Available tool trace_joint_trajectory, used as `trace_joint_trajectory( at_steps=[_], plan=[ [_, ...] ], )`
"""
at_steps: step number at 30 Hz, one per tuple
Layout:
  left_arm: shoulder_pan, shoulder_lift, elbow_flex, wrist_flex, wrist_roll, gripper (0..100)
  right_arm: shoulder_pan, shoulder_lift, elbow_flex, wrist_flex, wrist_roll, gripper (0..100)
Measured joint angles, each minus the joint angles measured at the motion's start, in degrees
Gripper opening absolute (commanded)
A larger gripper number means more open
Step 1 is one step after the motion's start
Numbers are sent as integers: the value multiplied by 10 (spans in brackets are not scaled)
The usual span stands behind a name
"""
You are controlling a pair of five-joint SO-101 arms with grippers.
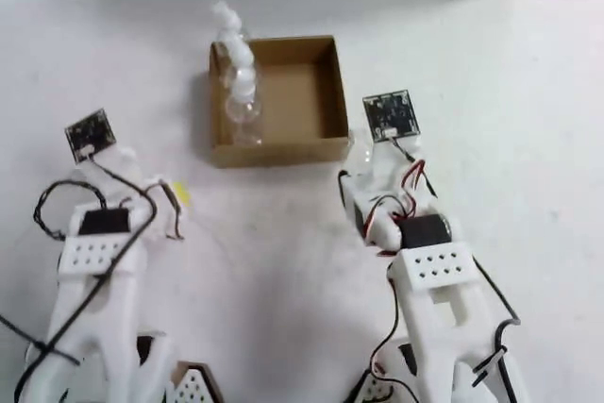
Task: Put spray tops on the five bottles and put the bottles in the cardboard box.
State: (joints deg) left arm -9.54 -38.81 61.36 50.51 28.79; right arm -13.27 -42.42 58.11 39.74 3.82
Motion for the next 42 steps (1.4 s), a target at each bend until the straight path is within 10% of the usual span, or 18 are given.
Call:
trace_joint_trajectory(
  at_steps=[16, 42],
  plan=[
    [0, 404, -217, -1, 65, 177, 0, 0, 0, 0, 0, 15],
    [-9, 389, -235, 0, 44, 21, 0, 0, 0, 0, 0, 15]
  ],
)
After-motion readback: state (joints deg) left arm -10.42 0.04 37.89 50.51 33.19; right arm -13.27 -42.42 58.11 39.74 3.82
